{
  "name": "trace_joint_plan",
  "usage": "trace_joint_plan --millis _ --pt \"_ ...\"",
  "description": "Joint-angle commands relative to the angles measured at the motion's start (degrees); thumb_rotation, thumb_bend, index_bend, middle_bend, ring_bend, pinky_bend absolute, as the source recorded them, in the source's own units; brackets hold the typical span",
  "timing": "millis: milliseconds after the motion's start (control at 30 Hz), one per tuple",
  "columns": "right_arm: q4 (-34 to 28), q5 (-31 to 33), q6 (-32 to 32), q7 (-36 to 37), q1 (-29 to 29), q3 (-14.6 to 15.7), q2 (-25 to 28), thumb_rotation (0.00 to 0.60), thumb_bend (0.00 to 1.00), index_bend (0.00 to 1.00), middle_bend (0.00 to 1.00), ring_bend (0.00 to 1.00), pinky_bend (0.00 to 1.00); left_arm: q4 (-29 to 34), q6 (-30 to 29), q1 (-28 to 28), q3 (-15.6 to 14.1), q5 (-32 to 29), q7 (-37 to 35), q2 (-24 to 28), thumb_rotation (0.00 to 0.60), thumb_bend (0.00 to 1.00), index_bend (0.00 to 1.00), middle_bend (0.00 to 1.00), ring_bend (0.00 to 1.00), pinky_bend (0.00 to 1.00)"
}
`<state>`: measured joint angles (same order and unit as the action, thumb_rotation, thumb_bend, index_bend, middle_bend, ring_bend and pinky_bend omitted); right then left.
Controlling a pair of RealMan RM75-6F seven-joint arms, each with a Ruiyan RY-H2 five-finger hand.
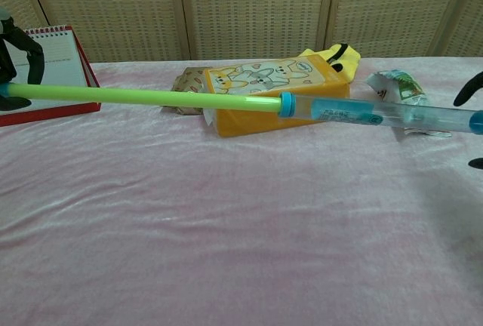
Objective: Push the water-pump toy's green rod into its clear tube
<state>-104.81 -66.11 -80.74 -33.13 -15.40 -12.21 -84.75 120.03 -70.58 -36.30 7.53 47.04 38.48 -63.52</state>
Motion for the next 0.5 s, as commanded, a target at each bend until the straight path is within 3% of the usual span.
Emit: trace_joint_plan --millis 33,200,500 --pt "1.1 -0.1 -0.4 -0.4 -0.6 -0.5 -0.7 0.6 0.33 0.44 0.97 0.93 0.6 0.2 0.0 0.0 -0.2 0.3 -0.2 0.3 0.6 0.73 0.85 0.93 0.82 0.79" --pt "2.8 0.5 -0.7 0.1 -1.4 -1.5 -1.5 0.6 0.37 0.53 1.0 0.96 0.62 0.4 0.2 0.1 -0.4 0.7 -1.0 1.1 0.6 0.73 0.85 0.93 0.82 0.79" --pt "4.8 0.7 -1.1 0.5 -2.3 -2.0 -2.4 0.6 0.41 0.6 1.0 0.97 0.62 0.2 0.9 -0.1 -0.8 0.8 -2.0 1.6 0.6 0.73 0.85 0.93 0.82 0.79"
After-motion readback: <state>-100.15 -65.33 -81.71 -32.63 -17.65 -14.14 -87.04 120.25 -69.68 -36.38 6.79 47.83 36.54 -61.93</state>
